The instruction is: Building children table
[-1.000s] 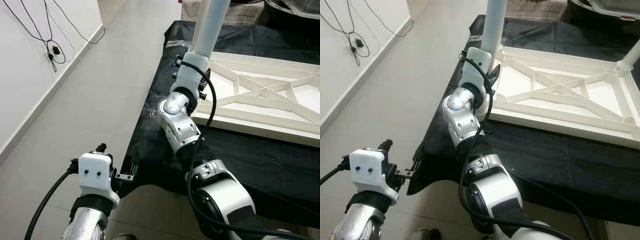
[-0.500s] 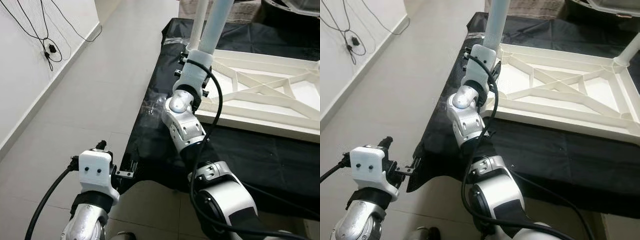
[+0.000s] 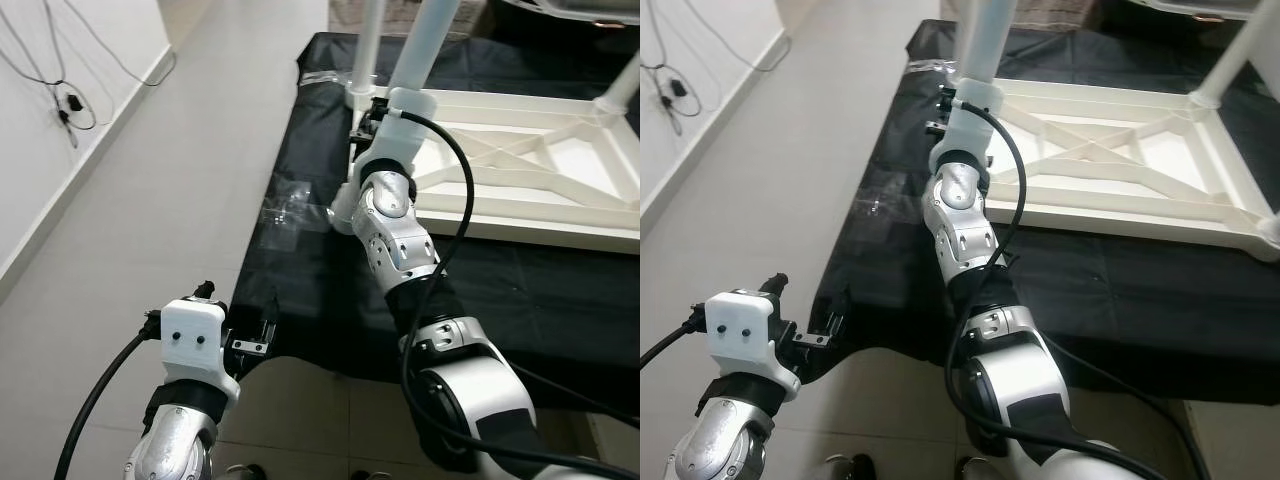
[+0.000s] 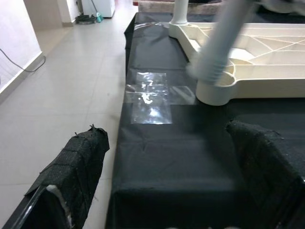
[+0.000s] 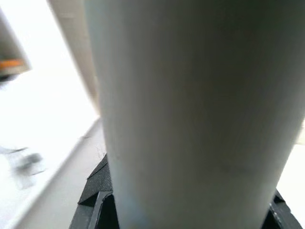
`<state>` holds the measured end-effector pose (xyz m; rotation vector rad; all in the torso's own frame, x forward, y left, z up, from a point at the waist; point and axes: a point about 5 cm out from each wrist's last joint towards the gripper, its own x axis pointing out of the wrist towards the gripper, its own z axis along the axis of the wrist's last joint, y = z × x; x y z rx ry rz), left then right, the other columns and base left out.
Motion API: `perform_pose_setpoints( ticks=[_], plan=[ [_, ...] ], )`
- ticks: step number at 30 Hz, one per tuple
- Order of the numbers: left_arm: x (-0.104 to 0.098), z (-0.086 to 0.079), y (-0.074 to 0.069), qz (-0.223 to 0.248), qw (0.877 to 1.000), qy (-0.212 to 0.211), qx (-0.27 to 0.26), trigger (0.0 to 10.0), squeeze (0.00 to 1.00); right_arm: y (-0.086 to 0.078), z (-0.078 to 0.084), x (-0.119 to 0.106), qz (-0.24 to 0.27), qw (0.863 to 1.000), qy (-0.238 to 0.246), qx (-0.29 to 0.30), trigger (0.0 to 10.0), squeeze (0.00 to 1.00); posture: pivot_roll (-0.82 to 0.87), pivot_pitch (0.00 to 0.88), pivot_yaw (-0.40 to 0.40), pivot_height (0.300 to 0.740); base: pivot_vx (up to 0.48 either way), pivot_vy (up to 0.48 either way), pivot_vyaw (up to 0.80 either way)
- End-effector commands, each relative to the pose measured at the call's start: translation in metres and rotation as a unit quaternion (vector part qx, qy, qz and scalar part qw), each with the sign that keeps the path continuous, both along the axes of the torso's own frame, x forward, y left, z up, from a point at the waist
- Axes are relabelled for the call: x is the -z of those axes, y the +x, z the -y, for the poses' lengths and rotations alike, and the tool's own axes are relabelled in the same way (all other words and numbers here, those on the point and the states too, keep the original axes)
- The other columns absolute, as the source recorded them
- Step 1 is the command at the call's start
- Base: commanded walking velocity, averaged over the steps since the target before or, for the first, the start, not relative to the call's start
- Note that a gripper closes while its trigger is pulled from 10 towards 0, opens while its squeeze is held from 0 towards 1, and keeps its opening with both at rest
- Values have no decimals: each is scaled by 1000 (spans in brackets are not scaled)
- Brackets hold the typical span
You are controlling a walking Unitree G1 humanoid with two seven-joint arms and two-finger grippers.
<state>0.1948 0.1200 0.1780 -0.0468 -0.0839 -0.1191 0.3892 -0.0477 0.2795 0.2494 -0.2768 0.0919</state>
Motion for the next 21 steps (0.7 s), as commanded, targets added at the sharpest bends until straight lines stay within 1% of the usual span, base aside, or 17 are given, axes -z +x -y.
perform_pose_setpoints(
  ticks=[1,2,4,6,7,8,9,10,12,13,14,15,16,17,19,20,21],
  plan=[
    [3,-3,-1,-6,1000,8,-4,10000,0,-1,-13,32,-63,996,-13,-59,10000,0,132,155,-30,740,0,0,0],
    [3,-3,-1,-6,1000,8,-4,10000,0,-1,-13,32,-63,996,-13,-59,10000,0,132,155,-30,740,0,0,0],
    [3,-4,-1,-6,1000,10,-5,10000,0,-2,-18,62,-126,984,-32,-121,10000,0,132,155,-30,740,0,0,0],
    [3,-4,-1,-6,1000,10,-5,10000,0,-2,-18,62,-126,984,-32,-121,10000,0,132,155,-30,740,0,0,0],
    [3,-4,-1,-5,1000,10,-5,10000,0,-3,-20,72,-141,976,-31,-163,10000,0,132,155,-30,740,0,0,0],
    [3,-4,-1,-5,1000,10,-5,10000,0,-3,-20,72,-141,976,-31,-163,10000,0,132,155,-30,740,0,0,0],
    [3,-4,-1,-5,1000,10,-4,10000,0,-3,-19,74,-142,972,-10,-188,10000,0,132,157,-27,740,0,0,0],
    [2,-4,0,-4,1000,17,-7,10000,0,-1,-15,62,-122,969,36,-211,10000,0,135,156,-30,740,0,0,0],
    [2,-4,0,-4,1000,17,-7,10000,0,-1,-15,62,-122,969,36,-211,10000,0,135,156,-30,740,0,0,0],
    [-1,-5,2,-1,1000,17,-6,10000,0,1,-10,43,-87,967,82,-225,10000,0,133,155,-29,740,0,0,0],
    [-4,-6,4,4,1000,23,-7,10000,0,1,-7,25,-60,960,128,-242,10000,0,133,148,-29,740,0,0,0],
    [-4,-6,4,4,1000,23,-7,10000,0,1,-7,25,-60,960,128,-242,10000,0,133,148,-29,740,0,0,0],
    [-6,-9,8,6,1000,27,-10,10000,714,-1,-7,10,-30,950,157,-267,10000,0,134,145,-29,740,0,0,0],
    [-7,-12,11,6,999,29,-12,10000,714,-4,-7,2,-13,944,170,-283,10000,0,134,145,-29,740,0,0,0],
    [-7,-12,11,6,999,29,-12,10000,714,-4,-7,2,-13,944,170,-283,10000,0,134,145,-29,740,0,0,0],
    [-8,-14,15,6,999,34,-9,10000,1000,-9,-10,-5,4,934,171,-312,10000,0,131,139,-27,740,0,0,0],
    [-6,-18,21,-4,999,48,-15,10000,1000,-17,-16,-9,13,924,169,-344,10000,0,133,132,-26,740,0,0,0]
  ],
)
